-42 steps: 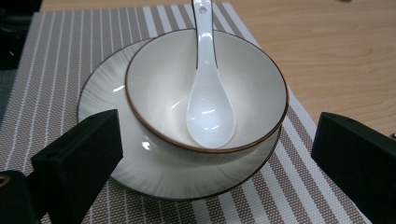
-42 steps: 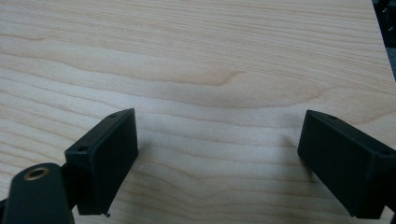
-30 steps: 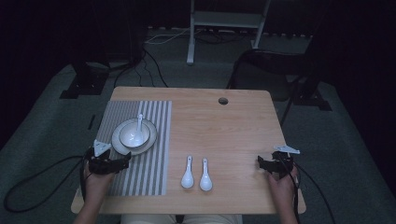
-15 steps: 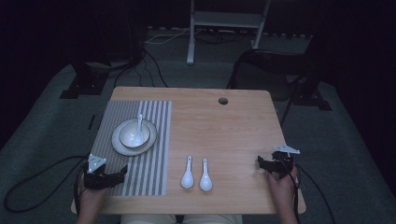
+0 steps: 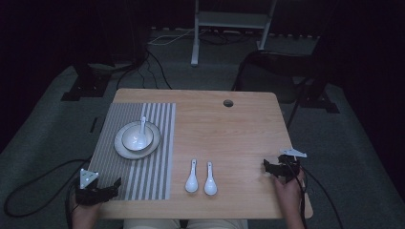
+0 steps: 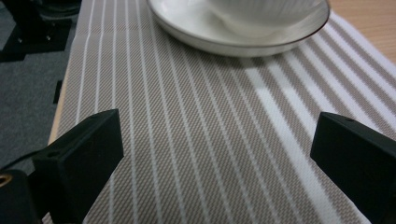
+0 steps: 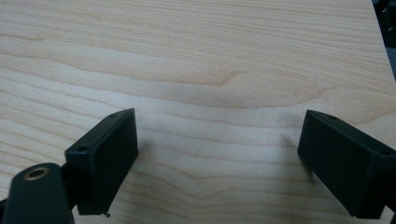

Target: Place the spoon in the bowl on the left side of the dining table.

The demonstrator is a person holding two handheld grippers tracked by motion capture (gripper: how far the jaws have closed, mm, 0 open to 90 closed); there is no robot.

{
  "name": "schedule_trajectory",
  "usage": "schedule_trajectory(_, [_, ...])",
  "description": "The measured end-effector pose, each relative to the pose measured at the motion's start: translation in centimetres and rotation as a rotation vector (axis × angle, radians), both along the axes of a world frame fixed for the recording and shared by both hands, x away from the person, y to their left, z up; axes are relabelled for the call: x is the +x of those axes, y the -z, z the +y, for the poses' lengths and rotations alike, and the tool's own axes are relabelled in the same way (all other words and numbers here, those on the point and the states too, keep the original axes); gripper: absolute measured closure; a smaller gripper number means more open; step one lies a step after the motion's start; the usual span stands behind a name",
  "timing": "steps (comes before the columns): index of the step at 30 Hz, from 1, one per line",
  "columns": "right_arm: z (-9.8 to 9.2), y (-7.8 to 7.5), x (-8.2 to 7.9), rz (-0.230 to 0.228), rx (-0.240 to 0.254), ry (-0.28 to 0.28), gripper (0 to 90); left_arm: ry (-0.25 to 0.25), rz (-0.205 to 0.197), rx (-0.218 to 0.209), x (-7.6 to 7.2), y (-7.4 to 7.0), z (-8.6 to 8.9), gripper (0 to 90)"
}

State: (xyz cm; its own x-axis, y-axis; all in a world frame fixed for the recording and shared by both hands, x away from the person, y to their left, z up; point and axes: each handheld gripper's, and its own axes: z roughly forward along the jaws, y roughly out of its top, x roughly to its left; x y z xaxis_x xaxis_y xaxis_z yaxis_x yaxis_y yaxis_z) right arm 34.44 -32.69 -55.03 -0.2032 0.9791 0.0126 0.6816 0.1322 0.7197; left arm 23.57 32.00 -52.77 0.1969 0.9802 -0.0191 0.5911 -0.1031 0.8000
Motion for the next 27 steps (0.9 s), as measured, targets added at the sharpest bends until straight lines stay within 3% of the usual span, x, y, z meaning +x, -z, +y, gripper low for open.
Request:
schedule_trajectory(11, [0.0,0.0,0.0,0.0,0.0,0.0,11.4,-0.047,0.019,0.025,-1.3,0.7,1.8,2.5])
schedule_trajectory(18, [0.0,0.0,0.0,0.0,0.0,0.0,11.4,-0.076,0.045,0.083,-2.1,1.4,3.0,2.5])
schedule_trajectory(27, [0.0,0.0,0.0,0.0,0.0,0.0,11.5,-0.158,0.053,0.016,-3.5,1.5,5.1,2.6])
